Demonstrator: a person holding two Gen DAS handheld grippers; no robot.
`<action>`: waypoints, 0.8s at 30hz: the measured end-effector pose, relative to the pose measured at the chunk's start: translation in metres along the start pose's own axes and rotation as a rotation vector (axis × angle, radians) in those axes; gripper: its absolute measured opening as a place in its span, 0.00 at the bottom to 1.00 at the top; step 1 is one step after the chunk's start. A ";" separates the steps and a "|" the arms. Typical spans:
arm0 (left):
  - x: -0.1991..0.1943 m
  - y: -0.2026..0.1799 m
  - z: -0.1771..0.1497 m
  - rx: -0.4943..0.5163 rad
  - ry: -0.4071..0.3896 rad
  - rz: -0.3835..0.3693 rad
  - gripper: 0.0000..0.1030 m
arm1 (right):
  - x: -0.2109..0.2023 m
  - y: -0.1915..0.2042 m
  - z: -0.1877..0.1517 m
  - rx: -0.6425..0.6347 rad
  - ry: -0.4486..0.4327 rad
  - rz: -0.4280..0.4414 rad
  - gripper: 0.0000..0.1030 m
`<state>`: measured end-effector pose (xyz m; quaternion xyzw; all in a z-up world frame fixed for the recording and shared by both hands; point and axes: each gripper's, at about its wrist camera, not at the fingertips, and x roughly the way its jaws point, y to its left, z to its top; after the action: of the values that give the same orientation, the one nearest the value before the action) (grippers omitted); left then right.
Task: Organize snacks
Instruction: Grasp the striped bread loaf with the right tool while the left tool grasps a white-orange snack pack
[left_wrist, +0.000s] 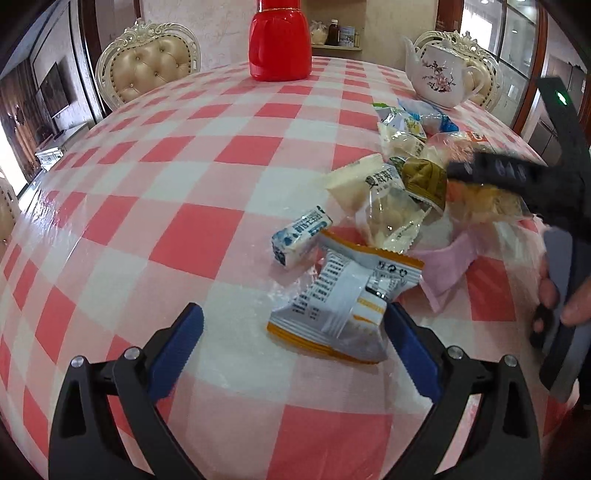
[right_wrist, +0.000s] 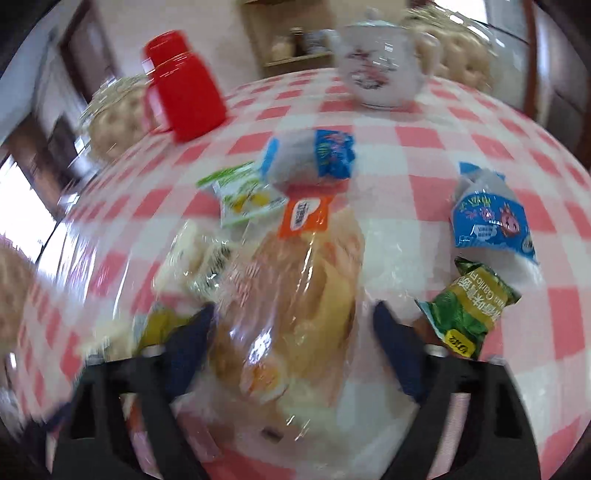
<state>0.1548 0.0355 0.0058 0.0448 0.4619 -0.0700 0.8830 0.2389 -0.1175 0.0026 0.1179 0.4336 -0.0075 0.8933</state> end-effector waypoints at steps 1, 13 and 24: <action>0.000 0.000 0.000 -0.002 -0.001 -0.003 0.96 | -0.004 -0.003 -0.003 -0.024 0.001 0.012 0.54; 0.005 -0.004 0.006 0.001 0.015 0.026 0.97 | -0.080 -0.038 -0.084 -0.187 0.004 0.104 0.49; -0.034 -0.043 -0.035 0.028 -0.044 -0.028 0.53 | -0.091 -0.026 -0.097 -0.276 0.000 0.118 0.49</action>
<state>0.0998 0.0013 0.0132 0.0489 0.4420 -0.0897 0.8912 0.1043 -0.1298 0.0103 0.0191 0.4230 0.1049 0.8999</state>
